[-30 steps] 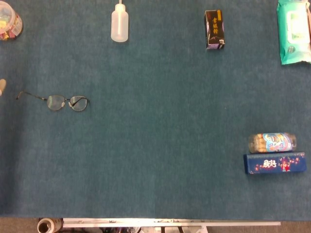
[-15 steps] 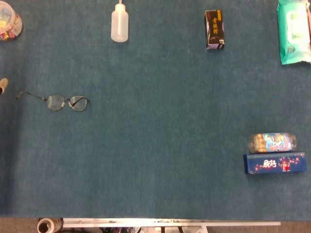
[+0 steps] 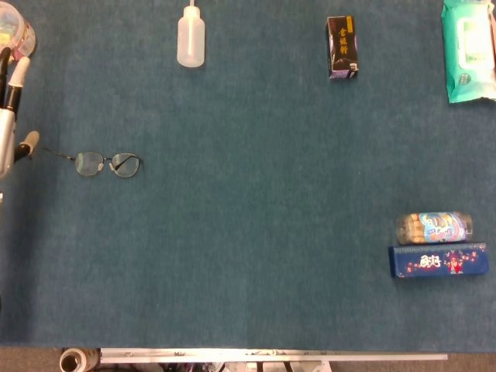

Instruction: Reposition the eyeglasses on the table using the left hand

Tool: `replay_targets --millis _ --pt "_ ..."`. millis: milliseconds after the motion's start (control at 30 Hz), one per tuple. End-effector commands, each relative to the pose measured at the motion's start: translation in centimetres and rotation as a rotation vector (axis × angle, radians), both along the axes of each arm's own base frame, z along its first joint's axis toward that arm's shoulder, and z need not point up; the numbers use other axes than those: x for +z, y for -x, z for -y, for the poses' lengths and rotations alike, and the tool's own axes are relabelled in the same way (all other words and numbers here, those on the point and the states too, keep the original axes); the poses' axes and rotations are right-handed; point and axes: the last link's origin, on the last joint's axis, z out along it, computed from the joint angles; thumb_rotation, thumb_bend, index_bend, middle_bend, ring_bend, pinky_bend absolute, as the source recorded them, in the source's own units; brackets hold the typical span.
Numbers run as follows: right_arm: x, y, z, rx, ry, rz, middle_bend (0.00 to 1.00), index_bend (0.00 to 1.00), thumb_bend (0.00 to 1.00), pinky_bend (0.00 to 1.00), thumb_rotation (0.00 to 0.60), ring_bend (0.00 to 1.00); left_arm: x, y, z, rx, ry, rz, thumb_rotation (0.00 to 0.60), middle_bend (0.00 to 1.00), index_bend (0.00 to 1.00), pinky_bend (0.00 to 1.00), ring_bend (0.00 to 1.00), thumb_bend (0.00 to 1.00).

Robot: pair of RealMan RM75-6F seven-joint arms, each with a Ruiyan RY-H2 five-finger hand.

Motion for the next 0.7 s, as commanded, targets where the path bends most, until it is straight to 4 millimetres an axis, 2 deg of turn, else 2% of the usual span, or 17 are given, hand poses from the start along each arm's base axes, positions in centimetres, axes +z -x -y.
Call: replay_targets --millis 33,700 --pt "0.0 0.0 0.0 0.000 -0.001 0.000 0.57 0.60 0.31 0.52 0.600 0.51 -0.4 -0.4 0.2 -0.015 0.005 0.001 0.600 0.00 0.07 0.23 0.06 0.07" --pt "0.4 0.1 -0.2 0.002 0.011 0.010 0.57 0.60 0.31 0.52 0.600 0.51 -3.8 -3.7 0.1 -0.076 0.080 0.006 0.600 0.00 0.07 0.23 0.06 0.07"
